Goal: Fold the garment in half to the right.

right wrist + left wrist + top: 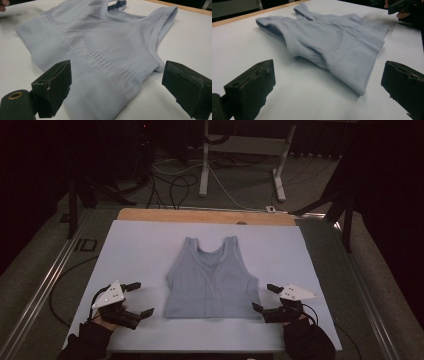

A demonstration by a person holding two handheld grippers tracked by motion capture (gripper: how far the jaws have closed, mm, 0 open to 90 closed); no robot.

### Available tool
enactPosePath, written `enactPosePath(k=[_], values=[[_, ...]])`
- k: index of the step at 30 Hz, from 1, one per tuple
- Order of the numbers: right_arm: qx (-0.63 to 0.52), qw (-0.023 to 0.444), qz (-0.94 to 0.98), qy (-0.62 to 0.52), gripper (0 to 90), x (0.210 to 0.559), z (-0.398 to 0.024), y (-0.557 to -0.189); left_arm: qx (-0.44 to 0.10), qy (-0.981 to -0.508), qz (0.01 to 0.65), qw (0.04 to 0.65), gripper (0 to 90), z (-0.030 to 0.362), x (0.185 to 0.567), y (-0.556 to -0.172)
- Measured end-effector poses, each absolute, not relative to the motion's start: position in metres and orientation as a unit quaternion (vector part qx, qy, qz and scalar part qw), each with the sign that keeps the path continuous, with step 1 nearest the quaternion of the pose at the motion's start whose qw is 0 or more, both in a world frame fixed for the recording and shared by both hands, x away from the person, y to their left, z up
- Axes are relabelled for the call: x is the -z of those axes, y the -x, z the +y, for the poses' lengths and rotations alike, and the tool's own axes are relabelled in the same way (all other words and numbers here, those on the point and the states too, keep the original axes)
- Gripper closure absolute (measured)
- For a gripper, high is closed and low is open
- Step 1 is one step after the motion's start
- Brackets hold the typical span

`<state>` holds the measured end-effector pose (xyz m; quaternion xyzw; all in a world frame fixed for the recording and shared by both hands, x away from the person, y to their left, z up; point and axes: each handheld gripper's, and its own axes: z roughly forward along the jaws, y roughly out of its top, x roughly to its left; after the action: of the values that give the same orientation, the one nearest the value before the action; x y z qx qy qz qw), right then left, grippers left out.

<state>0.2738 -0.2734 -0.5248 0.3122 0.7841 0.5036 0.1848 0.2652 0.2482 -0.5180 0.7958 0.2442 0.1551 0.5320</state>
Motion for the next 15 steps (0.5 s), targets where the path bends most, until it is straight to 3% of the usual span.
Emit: enactPosePath(k=[15], values=[[-0.501,0.175,0.788,-0.314,9.1,0.5228,-0.2685,-0.2769,-0.146,-0.801,0.237,0.53,0.1,0.248,0.5157,-0.2639]])
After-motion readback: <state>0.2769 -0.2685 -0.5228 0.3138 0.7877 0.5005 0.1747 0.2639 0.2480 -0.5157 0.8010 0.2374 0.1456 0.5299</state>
